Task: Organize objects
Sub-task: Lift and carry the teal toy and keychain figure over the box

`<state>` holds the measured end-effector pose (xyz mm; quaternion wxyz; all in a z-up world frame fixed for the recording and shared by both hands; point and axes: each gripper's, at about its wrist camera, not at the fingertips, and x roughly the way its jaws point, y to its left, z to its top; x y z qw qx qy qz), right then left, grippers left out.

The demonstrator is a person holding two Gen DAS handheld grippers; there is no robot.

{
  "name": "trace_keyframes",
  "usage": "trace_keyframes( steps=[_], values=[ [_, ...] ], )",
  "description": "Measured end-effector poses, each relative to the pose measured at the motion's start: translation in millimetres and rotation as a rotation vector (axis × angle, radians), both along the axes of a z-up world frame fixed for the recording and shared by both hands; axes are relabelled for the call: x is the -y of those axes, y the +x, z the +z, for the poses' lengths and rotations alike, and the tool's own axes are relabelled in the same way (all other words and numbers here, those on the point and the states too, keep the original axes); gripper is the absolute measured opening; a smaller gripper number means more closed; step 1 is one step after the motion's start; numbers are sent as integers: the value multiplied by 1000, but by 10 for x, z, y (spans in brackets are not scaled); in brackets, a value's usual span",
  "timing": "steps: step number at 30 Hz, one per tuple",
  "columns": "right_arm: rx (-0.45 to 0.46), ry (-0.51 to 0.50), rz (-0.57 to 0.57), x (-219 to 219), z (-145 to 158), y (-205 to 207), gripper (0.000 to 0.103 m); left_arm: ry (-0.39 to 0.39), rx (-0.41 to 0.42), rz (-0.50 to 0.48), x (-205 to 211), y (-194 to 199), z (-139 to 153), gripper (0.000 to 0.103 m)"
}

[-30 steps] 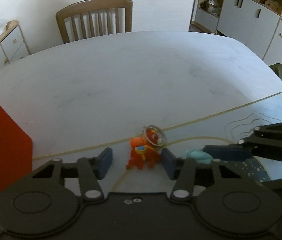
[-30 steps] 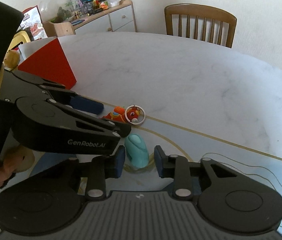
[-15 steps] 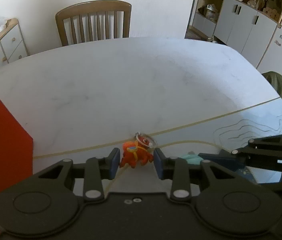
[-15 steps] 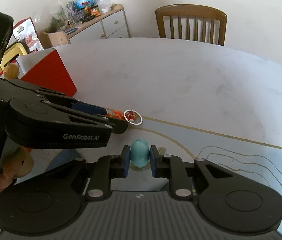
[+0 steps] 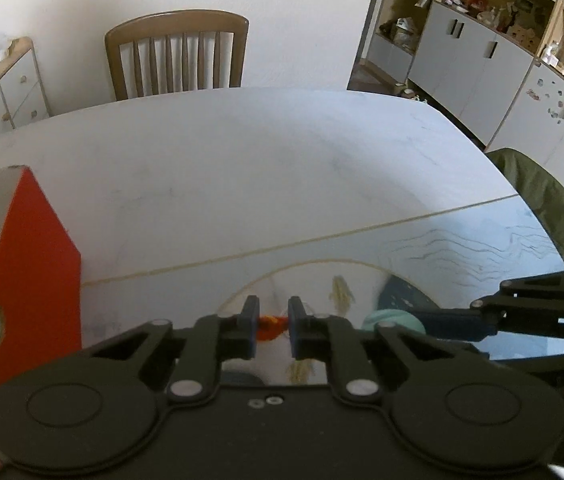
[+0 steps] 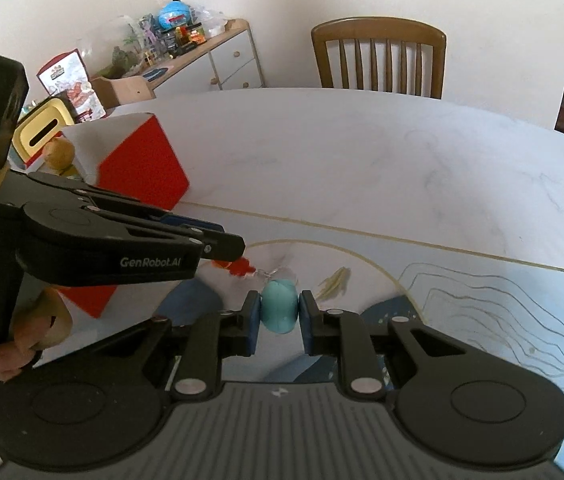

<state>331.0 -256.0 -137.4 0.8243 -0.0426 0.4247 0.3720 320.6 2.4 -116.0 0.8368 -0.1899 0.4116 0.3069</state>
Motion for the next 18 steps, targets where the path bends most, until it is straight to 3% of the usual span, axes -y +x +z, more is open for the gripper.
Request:
trace_keyframes(
  steps=[2, 3, 5, 7, 11, 15, 18],
  values=[
    [8, -1, 4, 17, 58, -51, 20, 6, -4, -7, 52, -43, 9, 11],
    [12, -1, 4, 29, 80, -81, 20, 9, -6, -10, 77, -62, 12, 4],
    [17, -4, 1, 57, 106, -134, 20, 13, -11, -24, 113, -93, 6, 4],
    [17, -8, -7, 93, 115, -183, 20, 25, -28, -27, 131, -121, -16, 19],
    [-3, -3, -22, 192, 92, -276, 20, 3, -21, -37, 160, -216, -69, 28],
    [-20, 1, -33, 285, 41, -359, 20, 27, -49, -51, 245, -268, -159, 62],
    [-36, 2, -47, 344, -11, -410, 20, 63, -70, -75, 314, -263, -204, 66]
  ],
)
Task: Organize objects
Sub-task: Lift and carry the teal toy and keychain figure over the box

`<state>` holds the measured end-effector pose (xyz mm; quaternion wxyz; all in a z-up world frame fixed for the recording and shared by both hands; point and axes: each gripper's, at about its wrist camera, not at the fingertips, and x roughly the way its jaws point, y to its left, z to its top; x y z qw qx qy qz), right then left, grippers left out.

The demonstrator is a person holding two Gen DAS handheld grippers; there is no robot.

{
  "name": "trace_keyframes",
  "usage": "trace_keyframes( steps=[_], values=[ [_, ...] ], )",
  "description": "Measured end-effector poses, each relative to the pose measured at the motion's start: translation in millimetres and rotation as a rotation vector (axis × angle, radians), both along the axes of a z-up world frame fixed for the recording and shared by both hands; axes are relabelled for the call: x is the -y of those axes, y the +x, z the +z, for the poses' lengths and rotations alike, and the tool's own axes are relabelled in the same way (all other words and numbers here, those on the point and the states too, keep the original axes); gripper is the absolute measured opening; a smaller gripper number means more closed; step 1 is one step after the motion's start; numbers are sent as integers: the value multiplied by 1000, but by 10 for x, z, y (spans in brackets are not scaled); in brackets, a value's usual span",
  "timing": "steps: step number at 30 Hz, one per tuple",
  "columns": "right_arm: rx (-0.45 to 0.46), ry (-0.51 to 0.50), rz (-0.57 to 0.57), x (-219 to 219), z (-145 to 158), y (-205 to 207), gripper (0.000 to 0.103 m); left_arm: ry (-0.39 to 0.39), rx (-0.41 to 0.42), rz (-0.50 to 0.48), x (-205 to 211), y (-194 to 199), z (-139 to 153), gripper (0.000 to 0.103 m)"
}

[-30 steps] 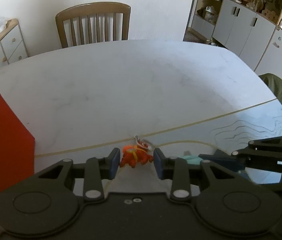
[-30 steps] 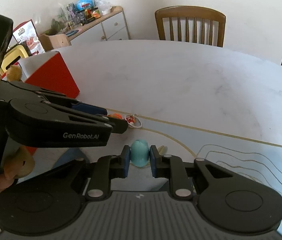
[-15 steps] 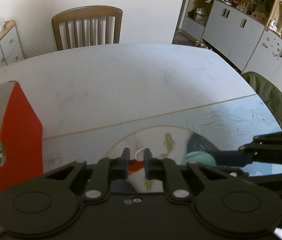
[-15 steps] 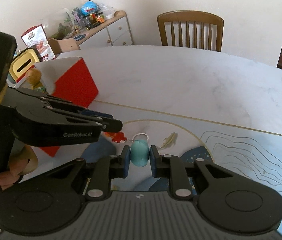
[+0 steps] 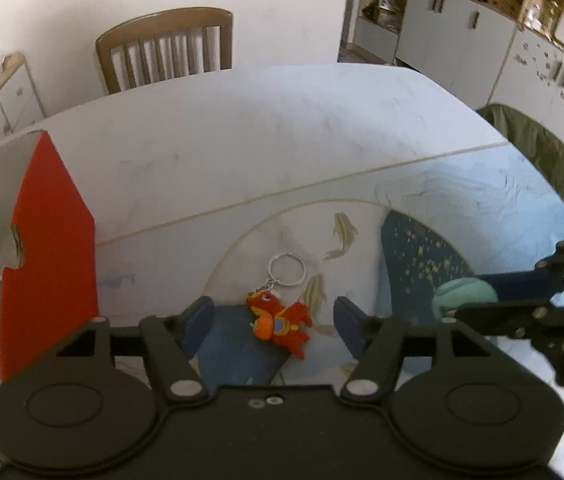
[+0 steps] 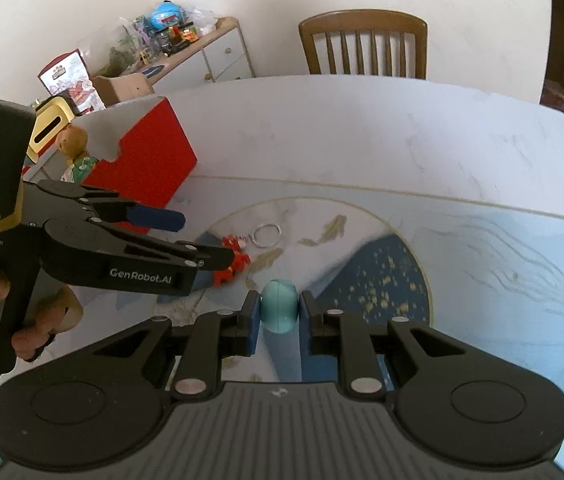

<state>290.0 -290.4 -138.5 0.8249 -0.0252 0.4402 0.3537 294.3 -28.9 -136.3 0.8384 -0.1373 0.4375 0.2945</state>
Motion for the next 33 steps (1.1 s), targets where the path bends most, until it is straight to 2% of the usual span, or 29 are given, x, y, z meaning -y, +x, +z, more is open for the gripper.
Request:
trace_keyframes(
  steps=[3, 9, 13, 15, 17, 21, 28, 33],
  values=[
    [-16, -8, -7, 44, -47, -25, 20, 1, -21, -14, 25, 31, -95, 71],
    [-25, -21, -10, 111, -82, -16, 20, 11, -23, -18, 37, 81, -236, 71],
    [-27, -21, -13, 127, -89, -3, 20, 8, -38, -5, 10, 106, -320, 61],
    [-26, -23, -11, 128, -93, 0, 20, 4, -34, 8, -6, 89, -338, 61],
    [-28, -22, -9, 138, -102, 5, 20, 5, -29, 13, -5, 83, -333, 56],
    [-30, -21, -8, 141, -114, 13, 20, 9, -25, -2, 29, 92, -319, 39],
    [-23, -25, 0, 132, -112, 18, 20, 7, -19, 19, 15, 87, -303, 37],
    [-11, -29, 3, 123, -57, 15, 20, -5, 12, 31, 20, 48, -189, 36]
  ],
)
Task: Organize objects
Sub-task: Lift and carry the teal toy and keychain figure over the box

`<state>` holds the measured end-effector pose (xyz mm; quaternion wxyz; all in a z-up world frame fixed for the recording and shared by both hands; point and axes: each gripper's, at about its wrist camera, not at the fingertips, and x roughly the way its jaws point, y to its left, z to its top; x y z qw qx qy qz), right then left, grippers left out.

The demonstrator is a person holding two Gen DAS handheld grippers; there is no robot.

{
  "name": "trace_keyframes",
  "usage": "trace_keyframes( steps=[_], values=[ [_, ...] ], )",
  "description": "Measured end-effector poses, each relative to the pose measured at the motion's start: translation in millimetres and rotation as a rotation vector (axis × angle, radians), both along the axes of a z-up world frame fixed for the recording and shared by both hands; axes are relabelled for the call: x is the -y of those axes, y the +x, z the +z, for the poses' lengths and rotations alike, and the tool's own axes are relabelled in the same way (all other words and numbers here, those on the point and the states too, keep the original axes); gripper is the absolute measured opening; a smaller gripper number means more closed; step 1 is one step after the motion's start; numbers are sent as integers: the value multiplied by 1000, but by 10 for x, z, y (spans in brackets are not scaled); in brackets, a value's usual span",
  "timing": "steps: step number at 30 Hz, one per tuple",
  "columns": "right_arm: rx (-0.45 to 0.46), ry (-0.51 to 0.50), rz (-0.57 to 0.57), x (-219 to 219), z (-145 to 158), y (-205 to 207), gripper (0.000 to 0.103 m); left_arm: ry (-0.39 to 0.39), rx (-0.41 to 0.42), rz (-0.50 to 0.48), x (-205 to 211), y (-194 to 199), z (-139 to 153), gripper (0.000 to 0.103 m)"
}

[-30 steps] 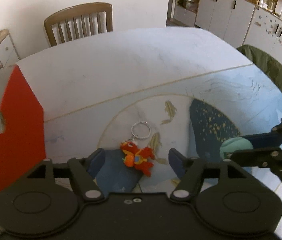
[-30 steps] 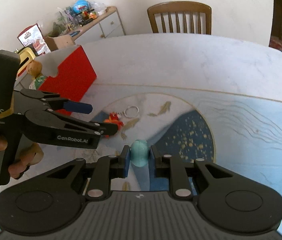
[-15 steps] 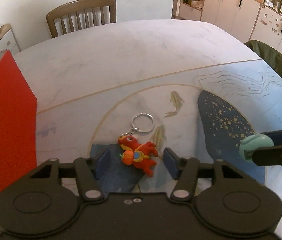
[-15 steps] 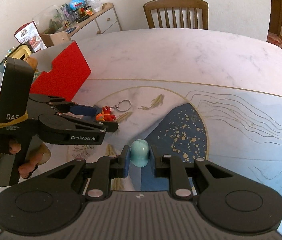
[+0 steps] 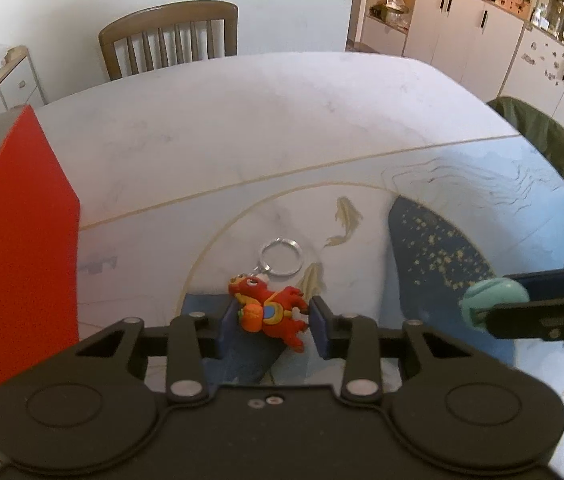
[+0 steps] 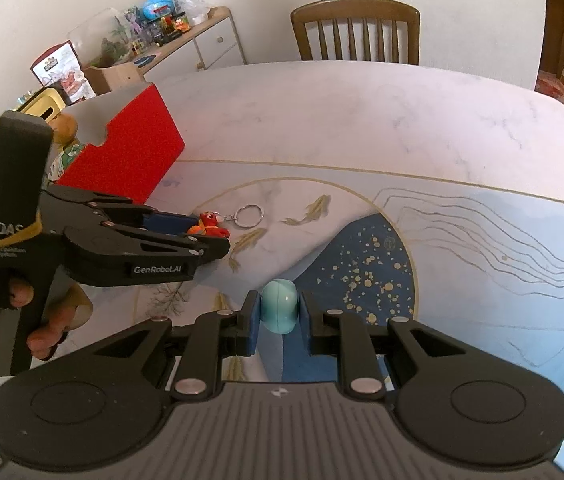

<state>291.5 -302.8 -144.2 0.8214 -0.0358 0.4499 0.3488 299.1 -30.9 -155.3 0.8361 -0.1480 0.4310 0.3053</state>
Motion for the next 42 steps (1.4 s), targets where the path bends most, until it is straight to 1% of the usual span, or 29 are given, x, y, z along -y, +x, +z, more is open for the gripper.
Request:
trace_keyframes(
  steps=[6, 12, 20, 25, 29, 36, 42],
  values=[
    [21, 1, 8, -55, 118, -21, 20, -15, 48, -4, 53, -50, 210, 36],
    [46, 29, 20, -141, 307, -58, 20, -22, 102, -17, 108, -160, 494, 36],
    [91, 62, 60, -397, 634, -170, 20, -14, 162, -7, 92, -461, 877, 36],
    [121, 86, 90, -650, 832, -265, 20, -47, 184, 27, -38, -707, 1062, 36],
    [145, 104, 117, -891, 967, -341, 20, -25, 189, 41, -109, -924, 1203, 36],
    [174, 116, 152, -1366, 1106, -451, 20, 23, 197, 75, -330, -1368, 1425, 36],
    [174, 122, 164, -1762, 1182, -474, 20, 50, 196, 118, -599, -1748, 1553, 36]
  ],
)
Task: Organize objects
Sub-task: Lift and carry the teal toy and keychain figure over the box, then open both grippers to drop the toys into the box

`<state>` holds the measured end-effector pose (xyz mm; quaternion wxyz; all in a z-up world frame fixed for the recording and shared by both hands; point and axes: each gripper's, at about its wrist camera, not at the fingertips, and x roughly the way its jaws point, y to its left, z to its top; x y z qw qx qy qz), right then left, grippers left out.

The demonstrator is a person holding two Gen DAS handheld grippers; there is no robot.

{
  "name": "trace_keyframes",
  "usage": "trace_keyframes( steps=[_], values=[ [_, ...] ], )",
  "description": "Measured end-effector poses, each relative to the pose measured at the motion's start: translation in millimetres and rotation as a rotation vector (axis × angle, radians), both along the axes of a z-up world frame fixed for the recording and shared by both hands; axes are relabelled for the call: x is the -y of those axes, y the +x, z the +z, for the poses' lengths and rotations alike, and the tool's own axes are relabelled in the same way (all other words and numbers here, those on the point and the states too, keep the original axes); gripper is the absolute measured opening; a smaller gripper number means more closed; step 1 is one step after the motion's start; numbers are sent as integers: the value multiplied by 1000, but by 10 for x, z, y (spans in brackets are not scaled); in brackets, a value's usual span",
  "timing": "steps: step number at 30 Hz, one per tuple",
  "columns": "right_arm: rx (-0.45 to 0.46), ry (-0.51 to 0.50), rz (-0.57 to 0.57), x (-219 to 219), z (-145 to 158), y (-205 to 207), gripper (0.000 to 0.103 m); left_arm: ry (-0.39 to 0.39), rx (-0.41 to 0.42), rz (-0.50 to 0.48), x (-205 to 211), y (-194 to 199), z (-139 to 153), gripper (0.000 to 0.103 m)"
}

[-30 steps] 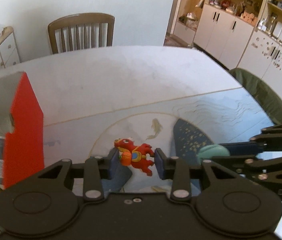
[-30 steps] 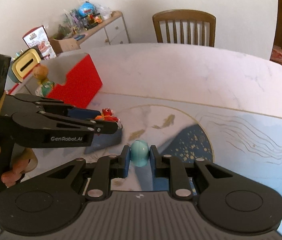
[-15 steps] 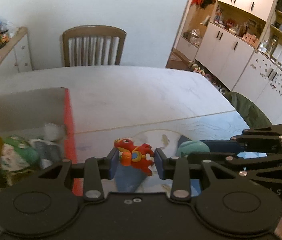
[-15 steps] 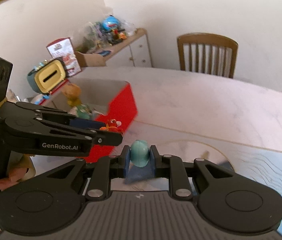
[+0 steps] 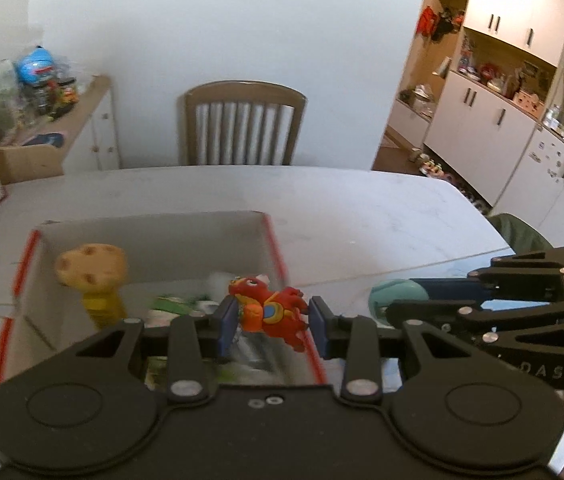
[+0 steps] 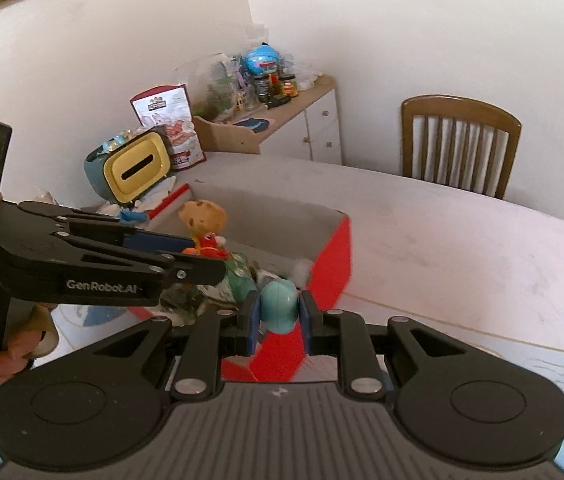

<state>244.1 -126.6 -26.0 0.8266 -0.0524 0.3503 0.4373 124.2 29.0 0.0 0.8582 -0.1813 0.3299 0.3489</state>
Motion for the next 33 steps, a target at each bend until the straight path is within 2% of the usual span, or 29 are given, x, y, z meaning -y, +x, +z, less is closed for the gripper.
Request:
trace_keyframes(
  steps=[8, 17, 27, 33],
  values=[
    [6, -28, -9, -499, -22, 80, 20, 22, -37, 42, -399, -417, 24, 36],
    [-33, -94, -28, -930, -351, 138, 20, -21, -125, 93, -820, -712, -305, 36],
    [-27, -202, -21, -1194, -691, 101, 20, -81, -221, 44, -956, -687, -712, 37],
    [-73, -216, 18, -1245, -771, 20, 20, -110, -268, 14, -1017, -642, -851, 37]
  ],
)
